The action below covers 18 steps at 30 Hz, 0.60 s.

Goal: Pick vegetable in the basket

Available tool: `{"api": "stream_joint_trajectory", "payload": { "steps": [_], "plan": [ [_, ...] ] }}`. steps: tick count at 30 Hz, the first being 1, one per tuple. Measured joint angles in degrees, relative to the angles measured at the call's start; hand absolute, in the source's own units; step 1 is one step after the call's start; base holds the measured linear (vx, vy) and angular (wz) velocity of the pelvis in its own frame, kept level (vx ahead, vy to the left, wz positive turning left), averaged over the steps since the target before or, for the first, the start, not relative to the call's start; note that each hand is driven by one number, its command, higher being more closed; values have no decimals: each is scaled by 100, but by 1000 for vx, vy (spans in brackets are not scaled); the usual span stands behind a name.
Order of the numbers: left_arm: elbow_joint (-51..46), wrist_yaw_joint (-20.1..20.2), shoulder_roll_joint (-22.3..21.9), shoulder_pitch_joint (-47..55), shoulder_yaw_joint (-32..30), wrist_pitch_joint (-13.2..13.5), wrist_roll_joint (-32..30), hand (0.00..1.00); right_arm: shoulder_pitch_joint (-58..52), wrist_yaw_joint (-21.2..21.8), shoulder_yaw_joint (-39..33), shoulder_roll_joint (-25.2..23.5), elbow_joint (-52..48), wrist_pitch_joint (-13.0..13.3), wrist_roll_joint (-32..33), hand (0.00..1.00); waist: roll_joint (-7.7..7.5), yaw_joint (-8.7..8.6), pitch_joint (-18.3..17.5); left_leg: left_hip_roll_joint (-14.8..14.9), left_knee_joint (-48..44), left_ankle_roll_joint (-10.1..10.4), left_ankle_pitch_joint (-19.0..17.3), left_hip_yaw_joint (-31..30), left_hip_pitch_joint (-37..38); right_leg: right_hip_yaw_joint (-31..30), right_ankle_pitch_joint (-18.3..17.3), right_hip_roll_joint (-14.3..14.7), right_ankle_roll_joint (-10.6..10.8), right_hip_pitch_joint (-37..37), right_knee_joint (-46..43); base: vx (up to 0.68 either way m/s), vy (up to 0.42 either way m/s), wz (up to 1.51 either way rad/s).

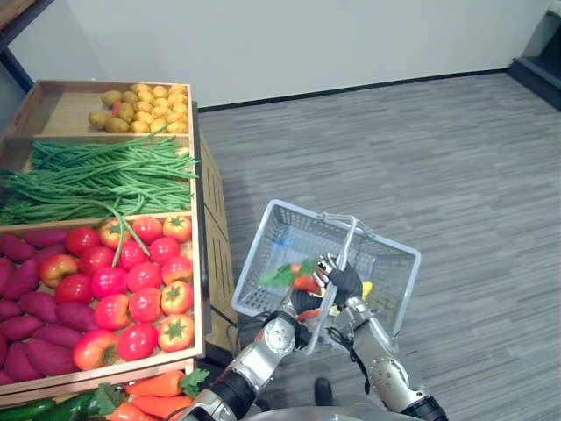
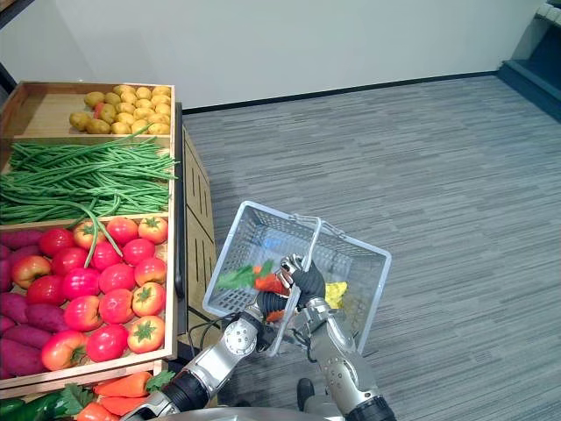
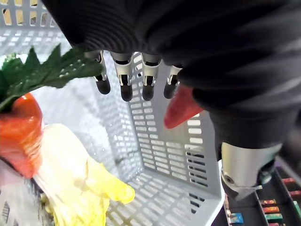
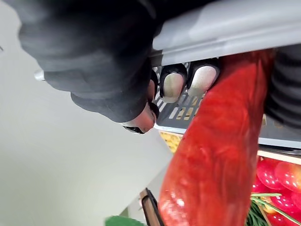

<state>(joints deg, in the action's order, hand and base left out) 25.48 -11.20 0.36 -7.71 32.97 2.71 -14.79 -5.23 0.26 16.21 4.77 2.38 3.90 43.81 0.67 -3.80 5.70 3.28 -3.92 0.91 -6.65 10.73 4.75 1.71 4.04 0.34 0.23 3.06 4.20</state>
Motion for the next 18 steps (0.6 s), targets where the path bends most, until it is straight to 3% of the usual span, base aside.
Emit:
{"api": "stream_joint_trajectory", "payload": {
  "steps": [6,18],
  "plan": [
    [-438,127,71,230,-206,45,-328,0,-175,-7,-443,-4,29,1,-378,100,1,-2,-1,-5,8,1,1,-43,-9,33,-2,-4,1,4,9,-6,3,1],
    [-713,265,104,451,-295,108,-447,0,-185,-40,-957,-110,152,5,-399,100,1,-14,-1,-39,170,0,132,-130,1,137,-2,-27,2,-16,17,-8,3,4]
  ]
}}
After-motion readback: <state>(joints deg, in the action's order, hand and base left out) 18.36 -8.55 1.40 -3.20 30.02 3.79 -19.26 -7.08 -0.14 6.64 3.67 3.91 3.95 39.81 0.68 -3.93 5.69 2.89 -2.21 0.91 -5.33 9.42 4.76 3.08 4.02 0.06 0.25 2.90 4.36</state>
